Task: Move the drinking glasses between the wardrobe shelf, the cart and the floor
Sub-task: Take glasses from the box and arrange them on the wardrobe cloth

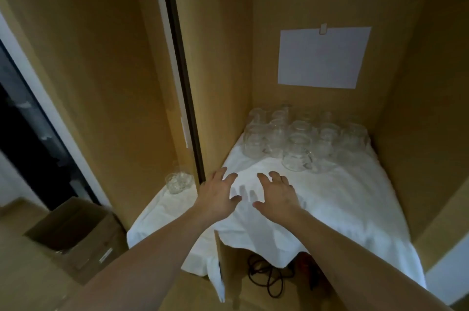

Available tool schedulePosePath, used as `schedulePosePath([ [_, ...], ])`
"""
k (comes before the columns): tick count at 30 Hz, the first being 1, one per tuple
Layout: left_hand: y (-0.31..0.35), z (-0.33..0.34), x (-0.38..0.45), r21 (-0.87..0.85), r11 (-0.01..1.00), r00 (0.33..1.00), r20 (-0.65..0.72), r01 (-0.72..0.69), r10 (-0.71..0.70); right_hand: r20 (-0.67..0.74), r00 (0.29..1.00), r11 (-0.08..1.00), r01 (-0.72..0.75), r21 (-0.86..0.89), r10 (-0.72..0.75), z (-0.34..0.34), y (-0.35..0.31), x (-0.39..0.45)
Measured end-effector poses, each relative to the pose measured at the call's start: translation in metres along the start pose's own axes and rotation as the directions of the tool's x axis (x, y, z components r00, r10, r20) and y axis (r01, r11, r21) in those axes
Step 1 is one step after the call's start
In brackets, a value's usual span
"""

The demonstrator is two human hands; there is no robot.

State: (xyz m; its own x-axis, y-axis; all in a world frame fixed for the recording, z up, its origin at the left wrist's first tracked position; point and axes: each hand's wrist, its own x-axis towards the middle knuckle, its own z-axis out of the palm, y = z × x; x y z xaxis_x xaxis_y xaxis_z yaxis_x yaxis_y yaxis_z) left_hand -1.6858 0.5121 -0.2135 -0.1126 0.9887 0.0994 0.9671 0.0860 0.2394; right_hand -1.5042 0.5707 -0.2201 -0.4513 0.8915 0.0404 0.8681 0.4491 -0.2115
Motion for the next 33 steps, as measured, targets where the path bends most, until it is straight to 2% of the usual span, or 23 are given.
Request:
schedulePosePath([
  [17,-0.210,-0.030,-0.077,0.002,0.999,0.996,0.071,0.045,-0.045,0.087,0.996,1.000,-0.003,0.003,0.003,0.073,-0.226,-0.010],
  [25,-0.271,-0.030,-0.104,-0.029,0.994,0.991,0.090,0.101,-0.098,0.165,0.986,1.000,0.013,-0.018,-0.010,0.098,-0.284,-0.010],
  [33,-0.322,-0.033,-0.104,-0.063,0.981,0.979,0.098,0.183,-0.177,0.191,0.978,0.996,0.085,-0.033,-0.077,0.115,-0.326,0.026],
])
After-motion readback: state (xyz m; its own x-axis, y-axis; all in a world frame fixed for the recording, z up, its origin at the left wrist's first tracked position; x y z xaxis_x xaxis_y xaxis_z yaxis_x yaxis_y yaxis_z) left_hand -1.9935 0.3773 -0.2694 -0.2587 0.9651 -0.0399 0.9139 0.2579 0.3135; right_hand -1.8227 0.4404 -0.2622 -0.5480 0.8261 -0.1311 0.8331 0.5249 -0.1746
